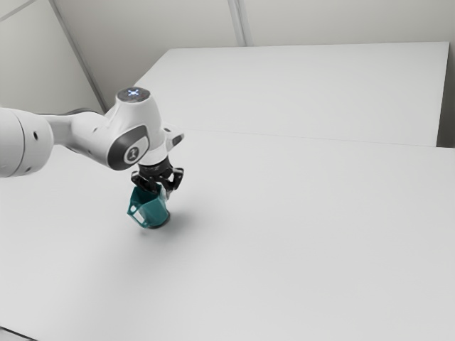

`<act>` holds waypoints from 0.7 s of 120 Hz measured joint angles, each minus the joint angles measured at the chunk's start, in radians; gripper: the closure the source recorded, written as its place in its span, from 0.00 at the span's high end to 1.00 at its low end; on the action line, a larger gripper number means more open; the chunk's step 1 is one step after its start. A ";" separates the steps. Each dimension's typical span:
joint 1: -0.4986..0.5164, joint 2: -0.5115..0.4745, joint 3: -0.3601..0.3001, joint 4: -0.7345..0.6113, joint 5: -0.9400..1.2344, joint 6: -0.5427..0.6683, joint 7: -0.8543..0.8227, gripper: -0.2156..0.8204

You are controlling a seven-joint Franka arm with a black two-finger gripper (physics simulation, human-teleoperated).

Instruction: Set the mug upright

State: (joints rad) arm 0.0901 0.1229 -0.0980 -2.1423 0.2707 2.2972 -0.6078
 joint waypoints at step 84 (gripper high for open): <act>0.012 -0.156 -0.033 0.103 -0.017 -0.180 -0.065 0.77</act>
State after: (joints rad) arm 0.1017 -0.0328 -0.1315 -2.0389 0.2537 2.1173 -0.6726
